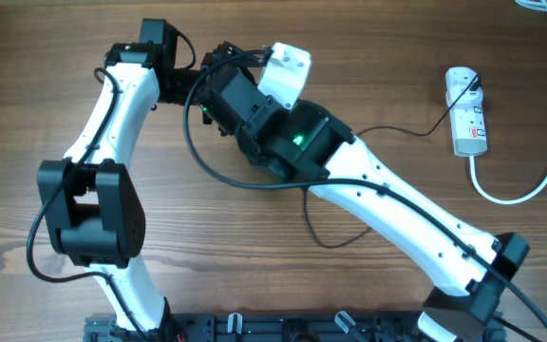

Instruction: Plug charger to phone and switch on socket

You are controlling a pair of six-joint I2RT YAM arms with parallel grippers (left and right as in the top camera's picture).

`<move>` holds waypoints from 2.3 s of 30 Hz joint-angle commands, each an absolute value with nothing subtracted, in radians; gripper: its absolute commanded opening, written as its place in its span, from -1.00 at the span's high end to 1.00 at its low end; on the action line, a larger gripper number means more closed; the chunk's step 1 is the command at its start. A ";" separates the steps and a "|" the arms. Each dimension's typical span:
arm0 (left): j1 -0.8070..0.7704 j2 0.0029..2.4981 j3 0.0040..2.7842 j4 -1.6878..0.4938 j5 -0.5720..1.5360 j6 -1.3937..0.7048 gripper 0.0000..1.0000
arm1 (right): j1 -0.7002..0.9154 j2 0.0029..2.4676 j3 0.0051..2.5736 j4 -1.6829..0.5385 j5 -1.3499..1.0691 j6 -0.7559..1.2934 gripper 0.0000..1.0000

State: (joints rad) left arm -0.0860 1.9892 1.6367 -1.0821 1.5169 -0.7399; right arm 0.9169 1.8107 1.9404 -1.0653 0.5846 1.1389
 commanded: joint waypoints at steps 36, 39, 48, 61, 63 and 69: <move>-0.116 1.958 1.654 -1.081 1.577 -0.974 0.37 | 0.908 1.752 1.961 -1.100 0.575 2.072 0.90; -0.116 1.958 1.654 -1.081 1.577 -0.974 0.52 | 0.908 1.752 1.961 -1.100 0.579 2.070 0.89; -0.105 1.958 1.654 -1.055 1.535 -0.977 0.92 | 0.908 1.721 1.962 -1.125 0.739 1.841 -0.48; 0.029 1.959 1.654 -1.132 0.804 -0.746 0.92 | 0.780 1.613 1.917 -1.456 0.505 0.931 -0.93; 0.034 1.959 1.654 -1.139 0.717 -0.707 0.92 | 0.754 1.628 1.858 -1.431 0.424 0.861 -0.93; 0.038 1.959 1.654 -1.228 0.427 -0.702 0.92 | 0.682 1.652 1.560 -1.151 0.077 0.601 -0.99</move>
State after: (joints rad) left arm 0.0357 1.9892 1.6394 -1.2022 0.6090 -0.7391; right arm 0.7097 1.6310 1.6897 -1.2354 0.3195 0.8158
